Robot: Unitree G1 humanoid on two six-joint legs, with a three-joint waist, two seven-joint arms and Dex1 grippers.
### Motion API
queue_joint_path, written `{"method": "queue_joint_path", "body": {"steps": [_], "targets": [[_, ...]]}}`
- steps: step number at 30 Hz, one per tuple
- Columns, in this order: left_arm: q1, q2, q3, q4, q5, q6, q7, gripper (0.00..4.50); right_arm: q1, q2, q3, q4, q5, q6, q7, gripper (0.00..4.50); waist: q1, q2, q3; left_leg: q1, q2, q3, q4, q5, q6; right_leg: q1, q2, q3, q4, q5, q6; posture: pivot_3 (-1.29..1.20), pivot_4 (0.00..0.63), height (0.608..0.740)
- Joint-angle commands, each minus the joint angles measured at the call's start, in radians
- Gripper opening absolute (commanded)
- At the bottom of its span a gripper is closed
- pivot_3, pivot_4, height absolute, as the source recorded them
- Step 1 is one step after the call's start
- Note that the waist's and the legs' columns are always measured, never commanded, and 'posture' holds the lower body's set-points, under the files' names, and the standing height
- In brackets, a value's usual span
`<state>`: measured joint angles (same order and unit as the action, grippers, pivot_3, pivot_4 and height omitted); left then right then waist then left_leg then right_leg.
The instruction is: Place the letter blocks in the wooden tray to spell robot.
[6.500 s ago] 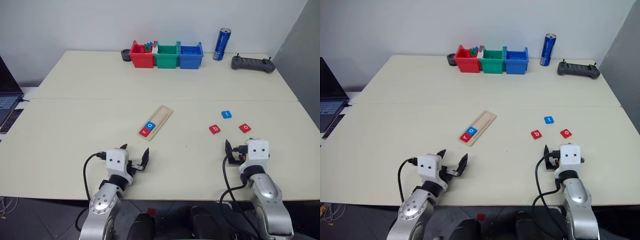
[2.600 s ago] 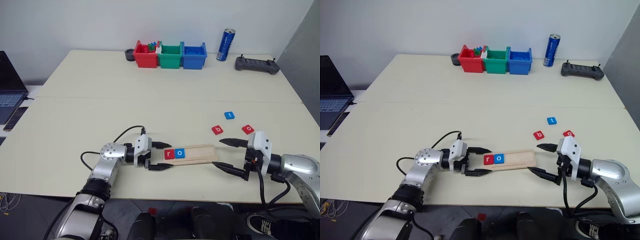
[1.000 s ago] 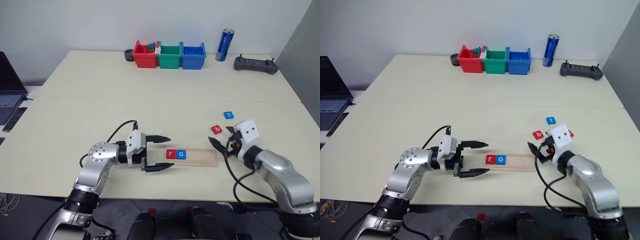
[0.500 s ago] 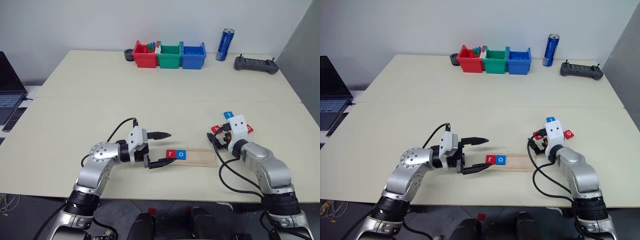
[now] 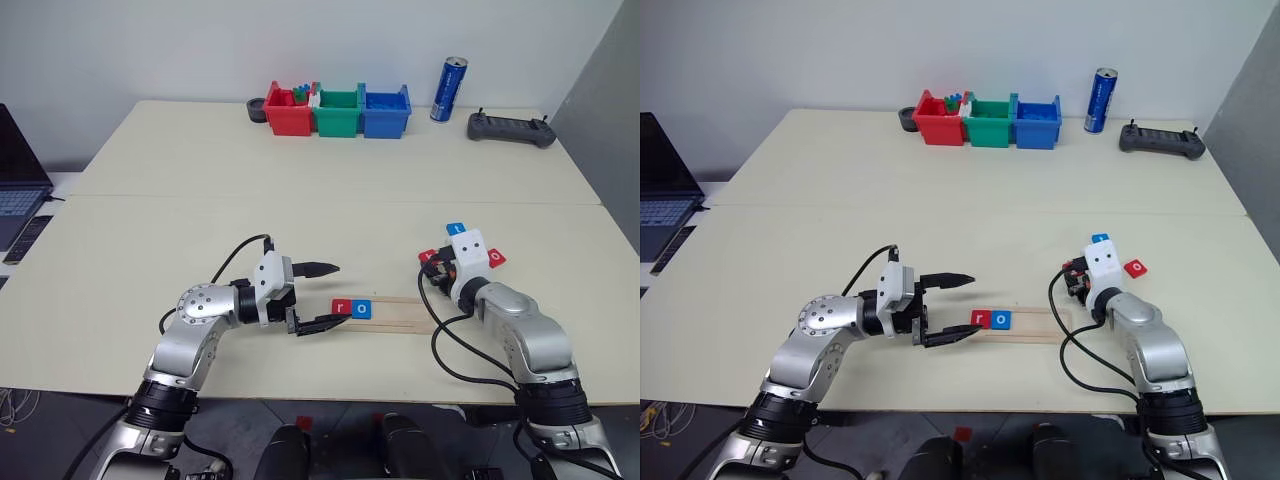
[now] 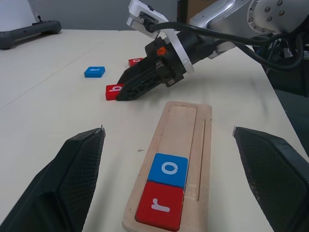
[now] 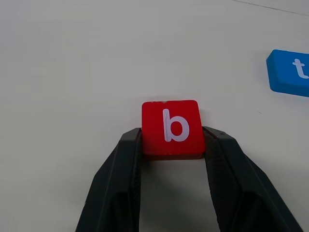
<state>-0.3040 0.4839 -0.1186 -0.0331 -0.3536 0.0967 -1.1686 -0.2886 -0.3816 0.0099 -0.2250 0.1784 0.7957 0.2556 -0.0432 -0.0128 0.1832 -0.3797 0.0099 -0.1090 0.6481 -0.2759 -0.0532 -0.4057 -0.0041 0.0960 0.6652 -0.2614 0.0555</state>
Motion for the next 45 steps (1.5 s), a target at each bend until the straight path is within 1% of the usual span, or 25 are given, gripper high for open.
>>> {"method": "queue_joint_path", "body": {"steps": [1,5,7,9,12,19,21,24,26,27,28,30,31,33,36,38,40,42,45], "targets": [[-0.006,0.008,0.004,-0.033,-0.022,-0.018,-0.017,4.50,0.057,-0.020,-0.101,-0.194,0.012,0.136,-0.042,1.47,0.002,0.000,0.000,0.000,0.000,0.000,0.000,0.000,0.000,0.000,0.000,0.000,0.000,0.000,0.000,0.00,0.150,0.740],[0.002,0.010,0.000,-0.039,-0.032,-0.011,-0.037,4.50,0.149,0.023,-0.213,-0.440,0.027,0.400,-0.105,1.47,0.009,0.000,0.000,0.000,0.000,0.000,-0.001,0.000,0.000,0.000,0.000,0.000,0.000,0.000,0.000,0.00,0.150,0.740],[0.008,0.009,-0.005,-0.041,-0.033,-0.011,-0.046,4.50,0.183,0.062,-0.214,-0.540,0.027,0.500,-0.130,1.47,0.007,0.001,0.000,0.000,0.000,0.000,-0.001,0.000,0.000,0.000,0.000,0.000,0.000,0.000,0.000,0.00,0.150,0.740],[0.009,0.003,-0.010,-0.040,-0.029,-0.013,-0.049,4.50,0.202,0.094,-0.189,-0.599,0.019,0.558,-0.153,1.47,0.001,0.001,0.000,0.001,0.001,0.000,-0.001,0.000,0.000,0.000,0.001,0.000,0.000,0.000,0.000,0.00,0.150,0.740],[0.001,-0.004,-0.016,-0.037,-0.030,-0.010,-0.053,4.50,0.242,0.132,-0.154,-0.644,0.001,0.623,-0.183,1.47,-0.004,0.001,0.000,0.001,0.001,0.000,-0.001,0.000,0.000,0.000,0.001,0.000,0.000,0.000,0.000,0.00,0.150,0.740],[-0.007,-0.002,-0.017,-0.025,-0.027,-0.016,-0.065,4.50,0.275,0.174,-0.168,-0.643,-0.024,0.686,-0.214,1.47,-0.008,0.001,-0.001,0.000,0.001,0.000,-0.001,0.000,0.000,0.000,0.001,0.000,0.000,0.000,0.000,0.00,0.150,0.740],[-0.003,-0.003,-0.017,-0.029,-0.026,-0.016,-0.065,4.50,0.280,0.187,-0.167,-0.637,-0.018,0.679,-0.206,2.21,-0.008,0.000,-0.001,0.001,0.001,0.000,-0.001,0.000,0.000,0.000,0.001,0.000,-0.001,0.000,0.000,0.00,0.150,0.740],[0.003,-0.001,-0.016,-0.035,-0.027,-0.015,-0.066,4.50,0.290,0.190,-0.166,-0.636,-0.013,0.673,-0.195,3.13,-0.009,0.000,-0.001,0.001,0.001,0.000,-0.001,0.000,0.000,0.000,0.001,0.000,-0.001,0.000,0.000,0.00,0.150,0.740],[0.005,0.001,-0.015,-0.036,-0.026,-0.016,-0.065,4.50,0.264,0.174,-0.177,-0.633,-0.013,0.658,-0.186,3.89,-0.010,0.000,-0.001,0.001,0.001,0.000,-0.001,0.000,0.000,0.000,0.001,0.000,-0.001,0.000,0.000,0.00,0.150,0.740],[0.005,0.002,-0.014,-0.035,-0.025,-0.018,-0.064,4.50,0.234,0.127,-0.165,-0.626,-0.010,0.621,-0.163,3.89,-0.011,0.000,-0.001,0.001,0.001,0.000,-0.001,0.000,0.000,0.000,0.001,0.000,-0.001,0.000,0.000,0.00,0.150,0.740],[0.003,0.001,-0.014,-0.033,-0.023,-0.019,-0.063,4.50,0.209,0.063,-0.146,-0.616,-0.008,0.568,-0.125,4.31,-0.012,0.000,-0.001,0.001,0.001,0.000,-0.001,0.000,0.000,0.000,0.001,0.000,-0.001,0.000,0.000,0.00,0.150,0.740],[0.000,0.001,-0.014,-0.025,-0.020,-0.026,-0.064,4.50,0.169,-0.025,-0.136,-0.576,0.015,0.474,-0.043,4.47,-0.014,0.001,-0.001,0.001,0.000,0.002,0.000,0.000,0.000,0.000,0.000,0.002,-0.001,-0.001,0.001,0.00,0.150,0.740],[-0.004,0.000,-0.014,-0.021,-0.020,-0.028,-0.066,4.50,0.152,-0.085,-0.133,-0.538,0.035,0.413,0.028,4.47,-0.014,0.000,-0.001,0.001,0.000,0.002,-0.001,0.000,0.000,0.000,0.000,0.001,-0.002,-0.001,0.001,0.00,0.150,0.740],[-0.014,-0.002,-0.016,-0.014,-0.019,-0.029,-0.067,4.50,0.123,-0.231,-0.124,-0.434,0.071,0.246,0.221,4.47,-0.014,0.000,0.000,0.001,0.000,0.002,-0.001,0.000,0.000,0.000,0.000,0.001,-0.002,-0.003,0.005,0.00,0.150,0.740],[-0.021,-0.003,-0.019,-0.008,-0.019,-0.035,-0.072,4.50,0.127,-0.406,-0.113,-0.246,0.095,-0.052,0.503,4.47,-0.013,0.000,0.000,0.001,0.000,0.001,-0.001,0.000,0.000,0.001,0.000,0.000,-0.003,-0.003,0.004,0.00,0.150,0.740],[-0.023,-0.004,-0.022,-0.003,-0.019,-0.039,-0.076,4.50,0.134,-0.473,-0.108,-0.122,0.106,-0.241,0.663,4.47,-0.011,-0.001,0.000,0.000,0.000,0.001,-0.001,0.000,0.001,0.001,0.000,0.000,-0.003,-0.001,0.000,0.00,0.150,0.740],[-0.024,-0.005,-0.026,-0.001,-0.019,-0.041,-0.079,4.50,0.127,-0.518,-0.097,0.012,0.104,-0.434,0.813,4.47,-0.012,-0.002,0.001,0.000,0.000,0.001,-0.001,0.000,0.001,0.001,0.000,0.000,-0.003,0.000,0.000,0.00,0.150,0.740],[-0.028,-0.008,-0.030,0.002,-0.018,-0.042,-0.080,4.50,0.099,-0.538,-0.078,0.139,0.092,-0.586,0.915,4.47,-0.012,-0.002,0.001,0.000,0.000,0.002,-0.001,0.000,0.001,0.001,0.000,0.000,-0.003,0.000,0.000,0.00,0.150,0.740],[-0.035,-0.013,-0.032,0.005,-0.014,-0.043,-0.075,4.50,0.052,-0.550,-0.044,0.286,0.061,-0.729,0.996,4.47,-0.013,-0.002,0.001,0.001,0.000,0.002,-0.001,0.000,0.001,0.001,0.000,0.001,-0.002,0.000,0.000,0.00,0.150,0.740]]}}
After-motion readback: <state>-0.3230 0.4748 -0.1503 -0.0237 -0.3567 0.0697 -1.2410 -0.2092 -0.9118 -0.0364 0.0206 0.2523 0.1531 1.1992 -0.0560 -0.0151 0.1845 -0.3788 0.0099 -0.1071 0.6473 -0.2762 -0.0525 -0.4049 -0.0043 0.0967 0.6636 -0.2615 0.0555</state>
